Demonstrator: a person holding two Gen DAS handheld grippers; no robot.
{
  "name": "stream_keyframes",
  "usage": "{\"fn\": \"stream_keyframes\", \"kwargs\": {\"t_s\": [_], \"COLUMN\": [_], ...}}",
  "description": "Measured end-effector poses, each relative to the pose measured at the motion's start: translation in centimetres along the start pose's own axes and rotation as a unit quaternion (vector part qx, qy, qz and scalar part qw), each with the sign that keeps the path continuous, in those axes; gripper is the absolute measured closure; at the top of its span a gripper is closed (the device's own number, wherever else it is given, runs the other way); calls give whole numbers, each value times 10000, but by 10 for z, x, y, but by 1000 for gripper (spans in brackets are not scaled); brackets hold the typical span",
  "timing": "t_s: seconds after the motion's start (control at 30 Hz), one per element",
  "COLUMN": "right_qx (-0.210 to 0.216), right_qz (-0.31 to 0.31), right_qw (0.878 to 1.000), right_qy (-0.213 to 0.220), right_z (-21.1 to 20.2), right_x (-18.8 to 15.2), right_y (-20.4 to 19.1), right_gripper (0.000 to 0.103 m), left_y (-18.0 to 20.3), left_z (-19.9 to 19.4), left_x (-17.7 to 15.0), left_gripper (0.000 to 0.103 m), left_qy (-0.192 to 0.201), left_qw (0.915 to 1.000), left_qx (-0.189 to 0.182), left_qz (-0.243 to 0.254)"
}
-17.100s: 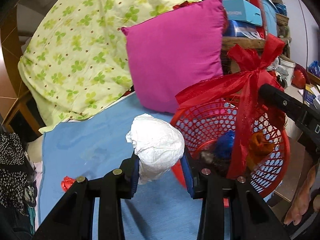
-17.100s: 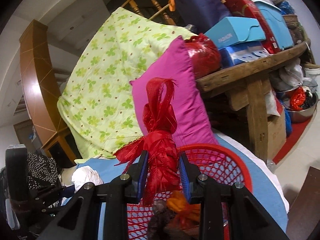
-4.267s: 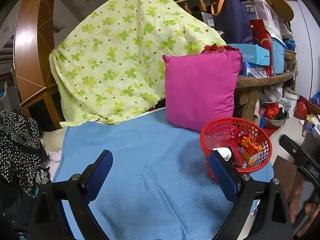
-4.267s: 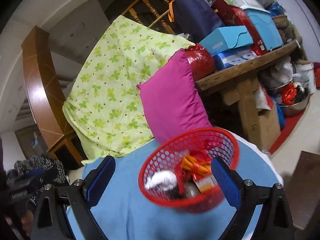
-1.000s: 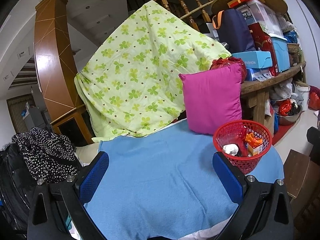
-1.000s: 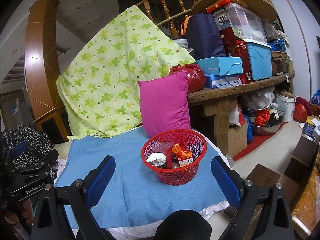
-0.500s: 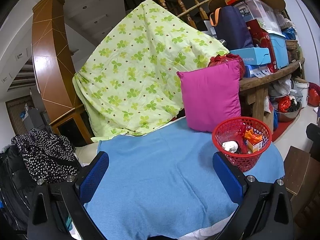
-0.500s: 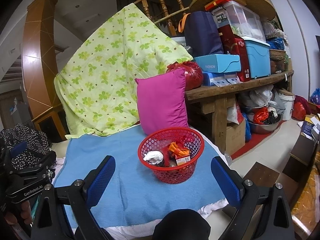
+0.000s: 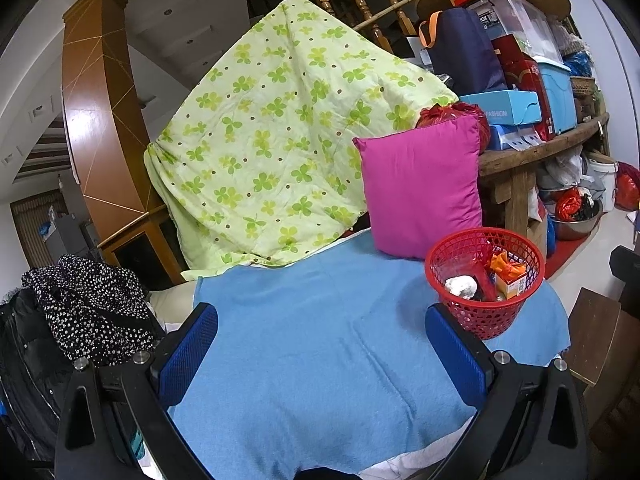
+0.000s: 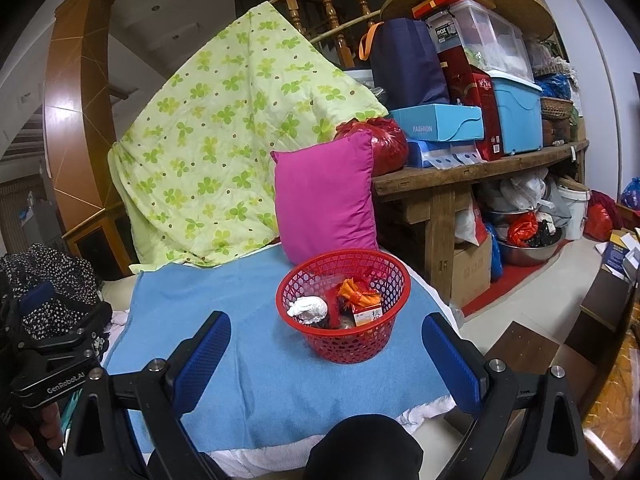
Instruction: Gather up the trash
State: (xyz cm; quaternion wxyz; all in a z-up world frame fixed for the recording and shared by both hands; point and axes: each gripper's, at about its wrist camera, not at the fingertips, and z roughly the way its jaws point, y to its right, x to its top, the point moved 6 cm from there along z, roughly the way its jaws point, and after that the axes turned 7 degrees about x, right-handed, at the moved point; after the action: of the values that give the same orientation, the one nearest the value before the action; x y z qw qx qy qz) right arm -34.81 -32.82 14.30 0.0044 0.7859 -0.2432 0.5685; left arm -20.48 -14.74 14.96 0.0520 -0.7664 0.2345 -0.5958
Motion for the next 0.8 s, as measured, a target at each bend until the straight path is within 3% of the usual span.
{"fn": "stream_keyframes", "kwargs": {"t_s": [0.8], "right_qx": [-50], "right_qz": [-231], "right_qw": [9996], "right_qy": [-163], "right_z": [8], "right_x": [0], "right_y": [-21], "right_gripper": [5], "left_y": [-24], "left_z": [16], "left_x": [-17], "left_gripper": [0], "left_qy": [-260], "left_qw": [9996], "left_qx": [18], "left_qz": [-60]}}
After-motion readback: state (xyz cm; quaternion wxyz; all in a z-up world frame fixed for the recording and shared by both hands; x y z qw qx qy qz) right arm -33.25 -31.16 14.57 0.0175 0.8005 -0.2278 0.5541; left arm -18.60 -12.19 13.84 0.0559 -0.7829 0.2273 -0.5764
